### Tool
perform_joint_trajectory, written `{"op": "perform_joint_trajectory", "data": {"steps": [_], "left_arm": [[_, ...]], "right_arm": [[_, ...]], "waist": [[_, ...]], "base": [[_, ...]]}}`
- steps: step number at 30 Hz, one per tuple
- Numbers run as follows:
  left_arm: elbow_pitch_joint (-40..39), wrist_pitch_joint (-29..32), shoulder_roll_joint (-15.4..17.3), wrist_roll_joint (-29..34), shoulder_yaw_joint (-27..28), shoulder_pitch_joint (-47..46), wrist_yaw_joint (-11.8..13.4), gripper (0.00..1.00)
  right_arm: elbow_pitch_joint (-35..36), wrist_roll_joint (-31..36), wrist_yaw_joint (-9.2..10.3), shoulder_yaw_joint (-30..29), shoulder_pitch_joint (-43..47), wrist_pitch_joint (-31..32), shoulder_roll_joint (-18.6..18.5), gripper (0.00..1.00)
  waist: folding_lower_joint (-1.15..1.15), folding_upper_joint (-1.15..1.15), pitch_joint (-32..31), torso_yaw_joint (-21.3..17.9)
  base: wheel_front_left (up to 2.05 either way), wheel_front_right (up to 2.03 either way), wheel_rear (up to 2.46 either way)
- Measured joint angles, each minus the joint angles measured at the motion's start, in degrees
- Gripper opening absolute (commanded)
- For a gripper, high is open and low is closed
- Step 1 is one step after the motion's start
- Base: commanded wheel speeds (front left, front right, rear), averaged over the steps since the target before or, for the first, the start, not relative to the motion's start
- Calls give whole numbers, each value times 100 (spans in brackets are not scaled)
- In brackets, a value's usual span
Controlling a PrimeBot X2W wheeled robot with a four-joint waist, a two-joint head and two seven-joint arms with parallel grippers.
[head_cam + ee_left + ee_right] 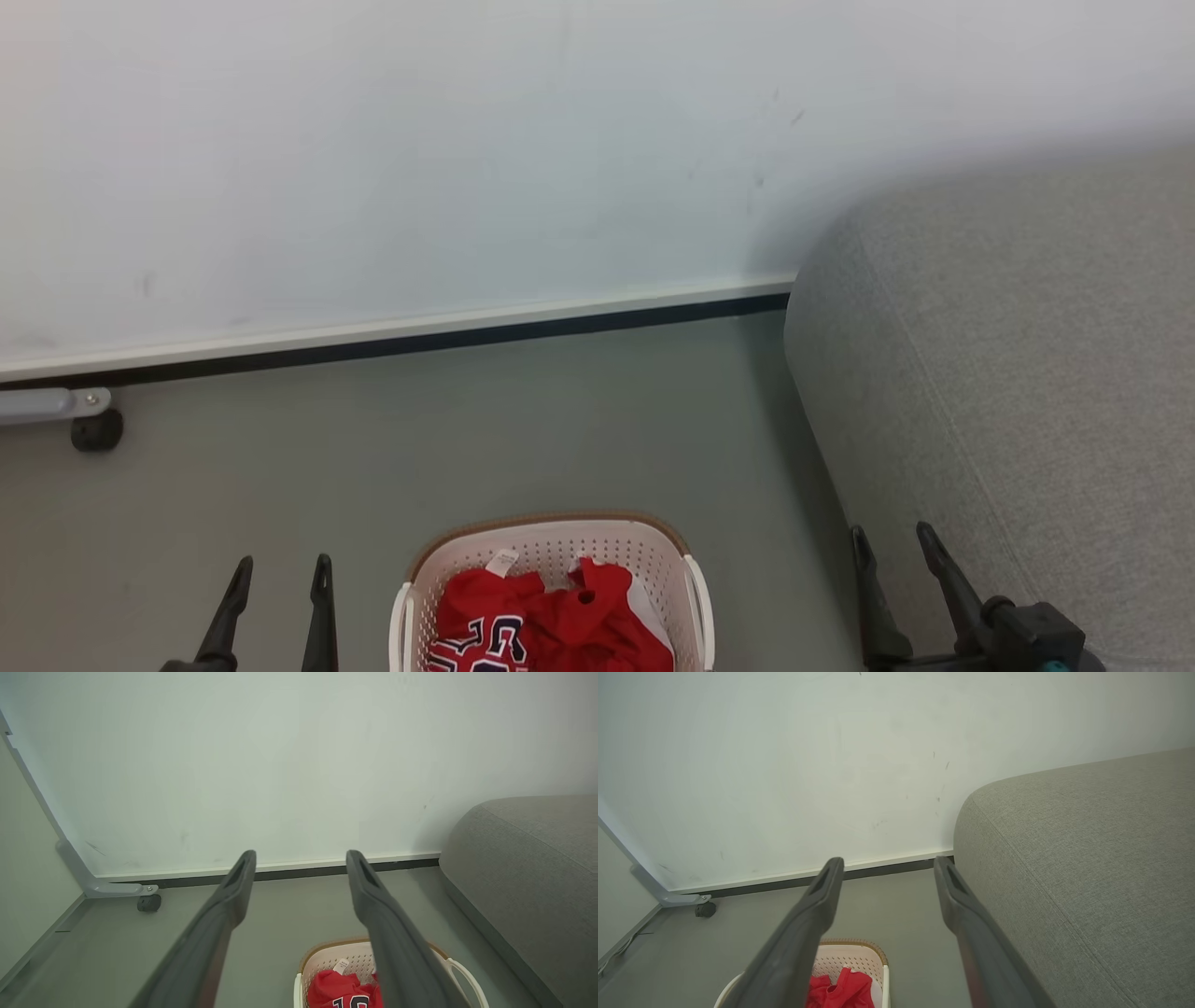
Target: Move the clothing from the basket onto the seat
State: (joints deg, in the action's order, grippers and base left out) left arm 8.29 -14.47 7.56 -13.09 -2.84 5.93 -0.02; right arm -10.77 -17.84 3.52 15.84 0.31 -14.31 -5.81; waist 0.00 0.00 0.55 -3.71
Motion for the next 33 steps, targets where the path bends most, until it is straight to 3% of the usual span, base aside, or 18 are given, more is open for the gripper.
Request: {"op": "perform_joint_trajectory", "data": {"steps": [15,33], "left_arm": [[109,-1,25,268,-347,-749,-192,100],[1450,236,-20,681,-950,-1751,-403,100]], "right_arm": [[423,70,71,-243,-673,-22,76,100],[929,225,159,-578,-1692,-40,110,100]], "waist": [[1,0,993,-160],[1,1,2493,-552]], "base": [[0,0,0],[0,0,0]]}}
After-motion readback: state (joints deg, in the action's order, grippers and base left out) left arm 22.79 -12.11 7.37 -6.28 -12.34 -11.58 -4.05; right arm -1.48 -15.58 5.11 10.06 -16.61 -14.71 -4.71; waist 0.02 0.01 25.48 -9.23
